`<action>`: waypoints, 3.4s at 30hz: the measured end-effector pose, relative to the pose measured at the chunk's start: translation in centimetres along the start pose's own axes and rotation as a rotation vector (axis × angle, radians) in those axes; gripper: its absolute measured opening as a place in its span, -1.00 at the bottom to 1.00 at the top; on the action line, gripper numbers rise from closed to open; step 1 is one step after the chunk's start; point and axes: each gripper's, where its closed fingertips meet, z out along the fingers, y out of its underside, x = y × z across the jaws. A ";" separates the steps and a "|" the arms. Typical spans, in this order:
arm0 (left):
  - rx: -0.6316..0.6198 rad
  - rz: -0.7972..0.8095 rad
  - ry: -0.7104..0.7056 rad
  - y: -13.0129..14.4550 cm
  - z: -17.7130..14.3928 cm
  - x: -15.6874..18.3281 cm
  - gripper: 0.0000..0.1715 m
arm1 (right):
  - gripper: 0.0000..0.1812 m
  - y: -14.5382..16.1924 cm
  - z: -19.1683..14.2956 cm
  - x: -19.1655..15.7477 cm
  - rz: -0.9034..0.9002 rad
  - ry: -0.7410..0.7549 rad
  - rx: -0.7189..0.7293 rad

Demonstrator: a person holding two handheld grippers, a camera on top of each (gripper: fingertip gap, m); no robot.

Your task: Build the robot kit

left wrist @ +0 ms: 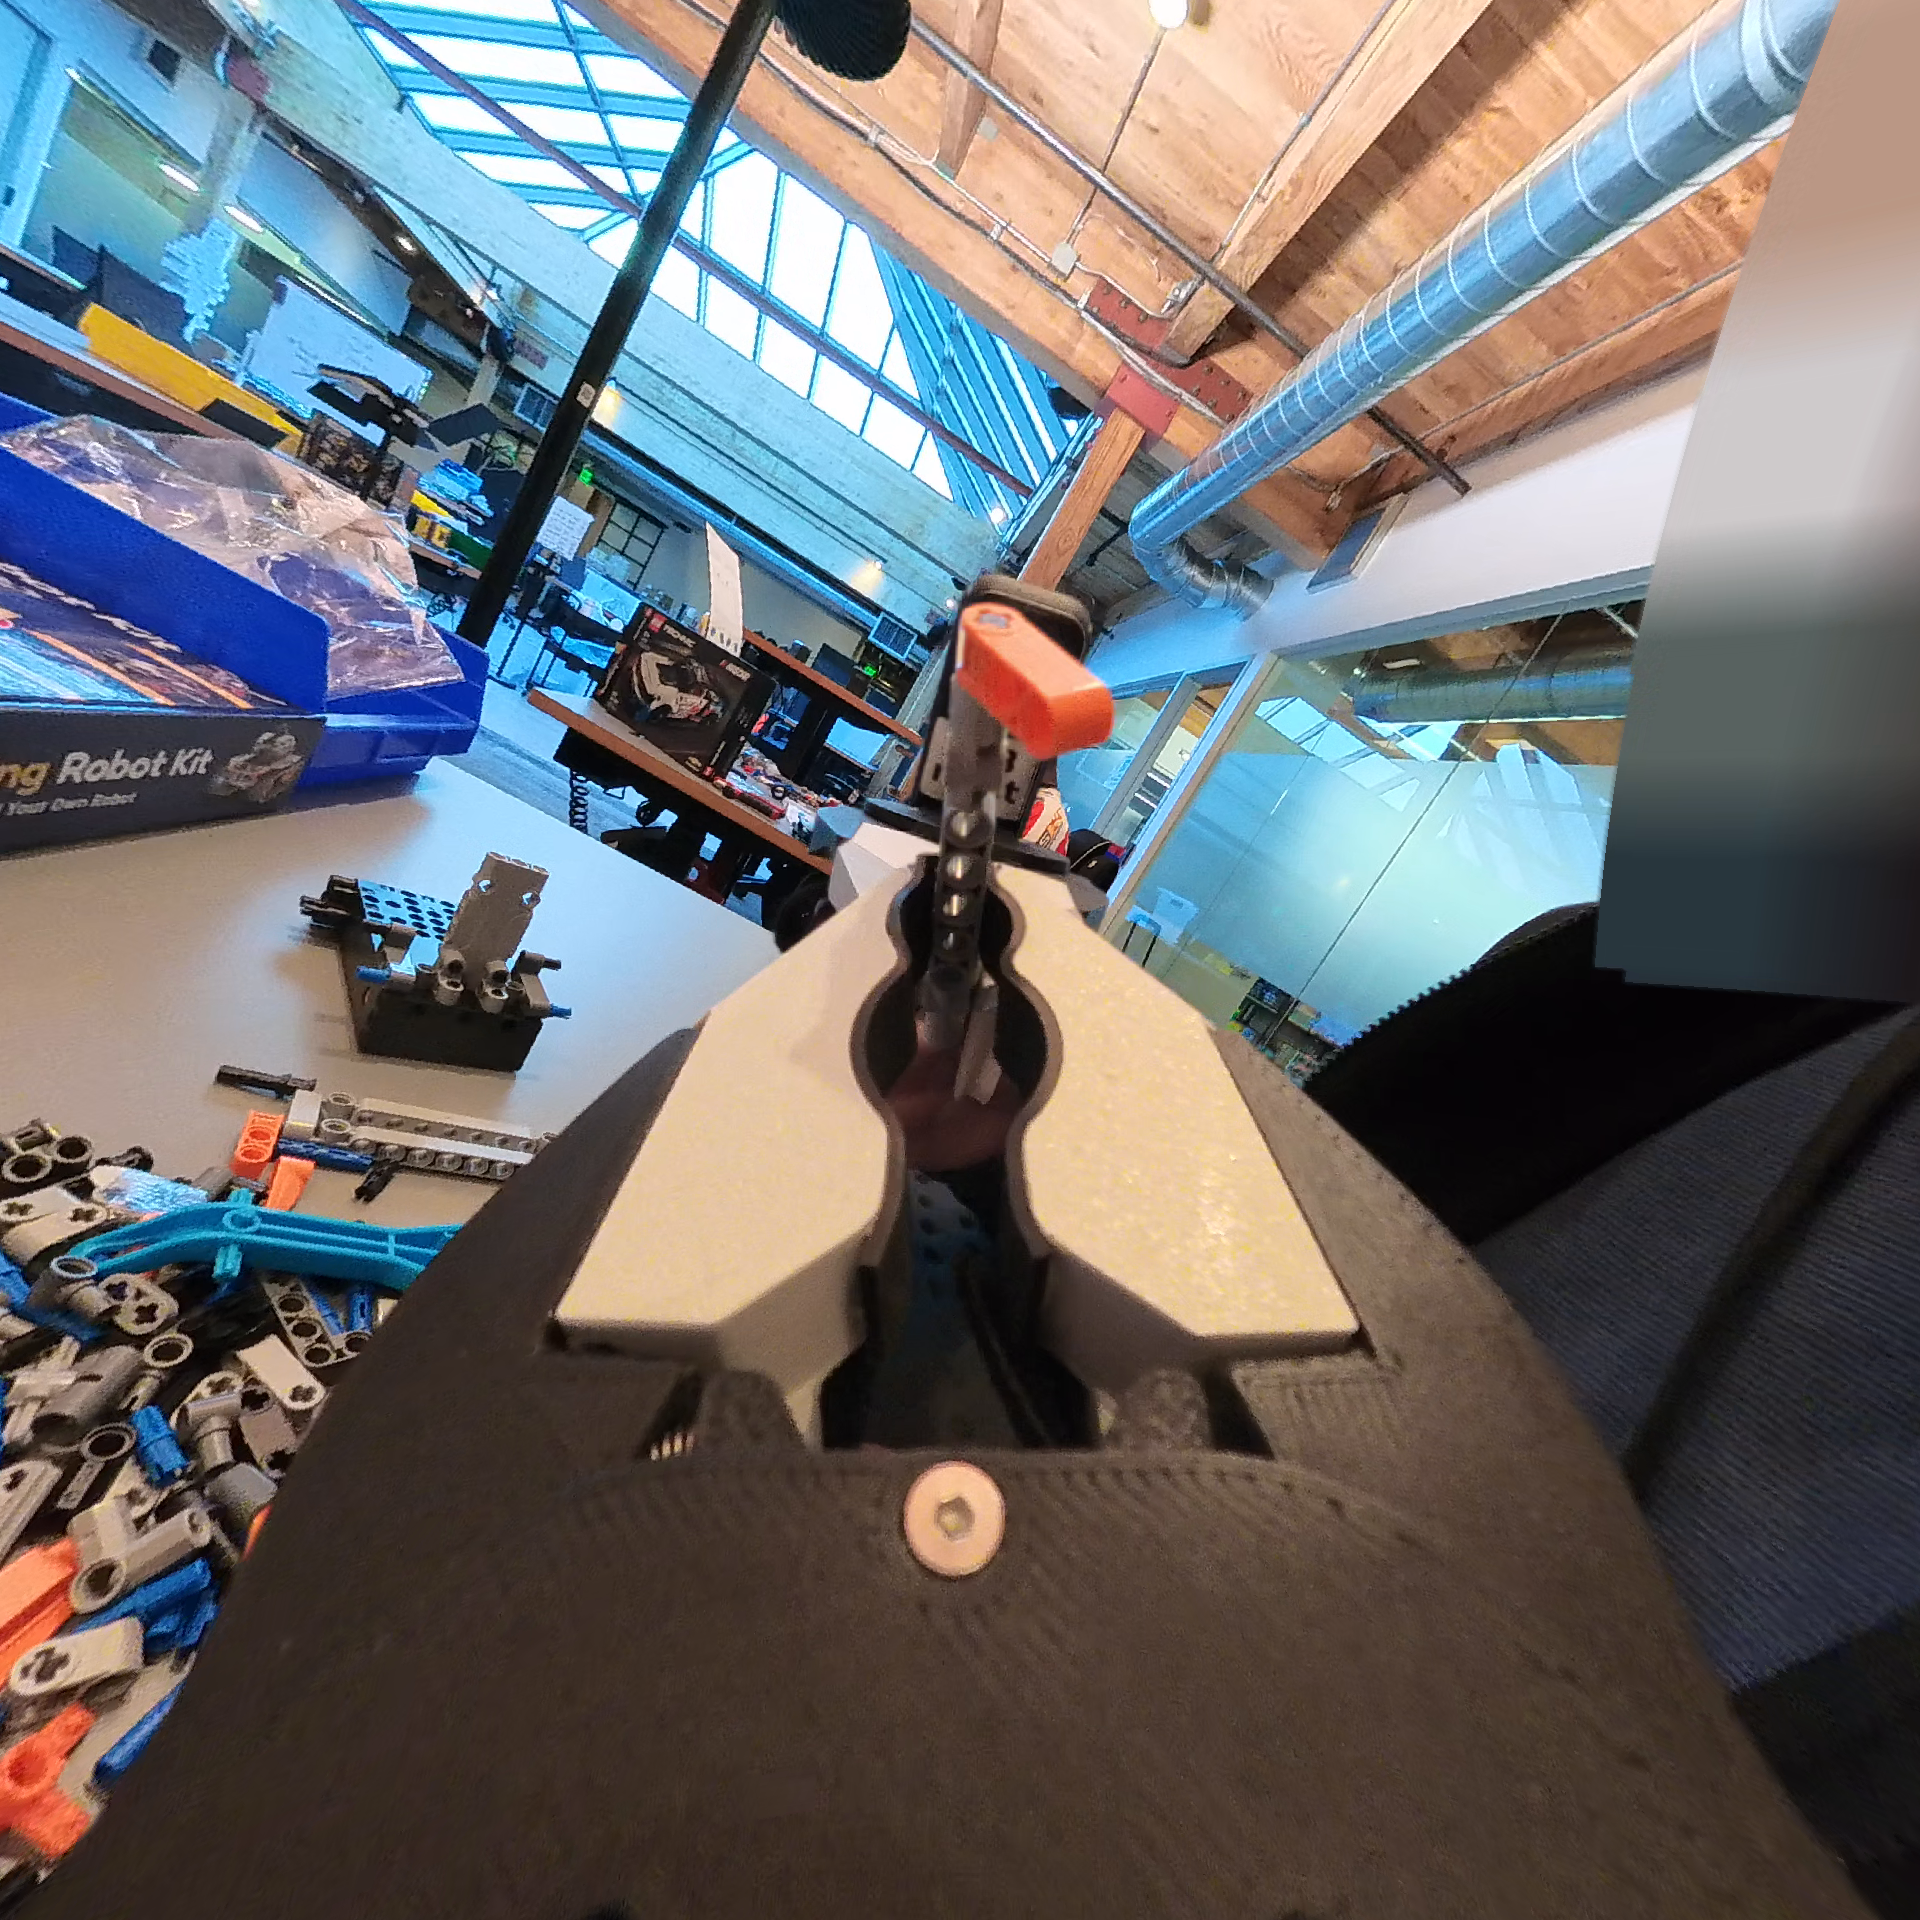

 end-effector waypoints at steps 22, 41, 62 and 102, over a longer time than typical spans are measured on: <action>0.177 -0.090 0.075 -3.2 -1.9 0.7 -0.94 | -0.96 -1.6 2.8 0.9 0.058 0.051 0.081; 0.172 -0.019 -0.011 -4.3 -2.3 0.0 -0.92 | -0.93 -3.8 3.2 1.0 0.090 -0.033 0.145; 0.133 0.038 -0.086 -6.5 -4.6 -2.4 -0.94 | -0.93 -4.0 4.9 3.5 0.115 -0.062 0.103; 0.299 -0.024 -0.273 -9.8 -12.7 -6.8 -0.95 | -0.93 10.8 5.0 18.3 -0.222 0.196 -0.997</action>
